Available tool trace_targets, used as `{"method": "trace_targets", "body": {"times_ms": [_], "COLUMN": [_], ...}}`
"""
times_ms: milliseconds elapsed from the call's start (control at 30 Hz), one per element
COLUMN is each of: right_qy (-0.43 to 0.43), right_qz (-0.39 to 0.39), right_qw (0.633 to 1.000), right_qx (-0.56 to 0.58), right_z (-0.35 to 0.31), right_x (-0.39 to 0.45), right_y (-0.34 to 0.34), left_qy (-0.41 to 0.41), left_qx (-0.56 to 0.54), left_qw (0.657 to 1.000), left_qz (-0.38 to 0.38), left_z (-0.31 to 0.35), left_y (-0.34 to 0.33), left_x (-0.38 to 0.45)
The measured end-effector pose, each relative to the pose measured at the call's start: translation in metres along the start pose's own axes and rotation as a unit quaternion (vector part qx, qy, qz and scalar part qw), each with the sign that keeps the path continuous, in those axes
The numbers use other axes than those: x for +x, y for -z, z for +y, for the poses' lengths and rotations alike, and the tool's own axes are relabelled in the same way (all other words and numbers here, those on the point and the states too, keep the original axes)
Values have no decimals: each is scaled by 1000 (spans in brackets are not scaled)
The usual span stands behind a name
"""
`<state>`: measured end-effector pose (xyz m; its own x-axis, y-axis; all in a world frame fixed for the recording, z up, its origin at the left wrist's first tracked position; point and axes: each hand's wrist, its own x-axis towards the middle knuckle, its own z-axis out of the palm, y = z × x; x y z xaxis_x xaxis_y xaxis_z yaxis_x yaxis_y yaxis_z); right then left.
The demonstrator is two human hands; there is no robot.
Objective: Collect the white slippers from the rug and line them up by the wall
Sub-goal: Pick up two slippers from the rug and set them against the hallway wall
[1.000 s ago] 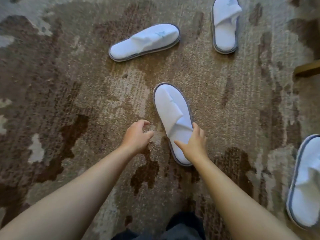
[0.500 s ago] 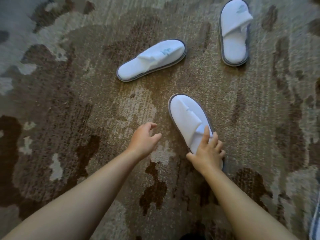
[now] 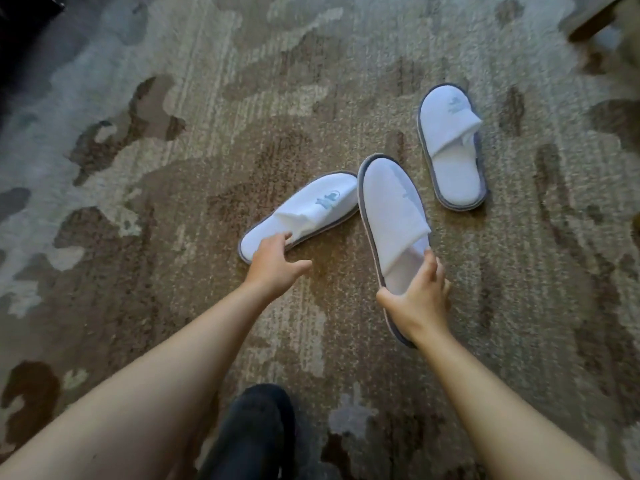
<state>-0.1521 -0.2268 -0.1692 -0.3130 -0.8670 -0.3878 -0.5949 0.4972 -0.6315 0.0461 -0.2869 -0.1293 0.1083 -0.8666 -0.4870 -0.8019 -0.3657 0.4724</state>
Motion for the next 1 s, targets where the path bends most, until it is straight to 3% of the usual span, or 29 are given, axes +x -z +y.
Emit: {"method": "trace_targets", "body": {"times_ms": [100, 267, 500, 600, 800, 1000], "right_qy": [-32, -65, -72, -89, -101, -60], "right_qz": [8, 20, 17, 14, 13, 48], "right_qw": [999, 998, 993, 989, 987, 996], "right_qx": [17, 7, -95, -120, -122, -46], "right_z": [-5, 0, 14, 17, 10, -56], "right_x": [20, 47, 54, 58, 59, -7], "right_y": [-25, -56, -80, -83, -77, 4], "left_qy": [-17, 29, -20, -49, -7, 37], "left_qx": [68, 160, 188, 185, 141, 49], "left_qw": [997, 986, 982, 981, 989, 997], "left_qz": [-27, -24, 6, 32, 46, 45], "left_z": [-17, -45, -60, -63, -58, -4], "left_y": [-11, -27, -31, -31, -37, 20], "left_x": [48, 104, 136, 129, 101, 20]}}
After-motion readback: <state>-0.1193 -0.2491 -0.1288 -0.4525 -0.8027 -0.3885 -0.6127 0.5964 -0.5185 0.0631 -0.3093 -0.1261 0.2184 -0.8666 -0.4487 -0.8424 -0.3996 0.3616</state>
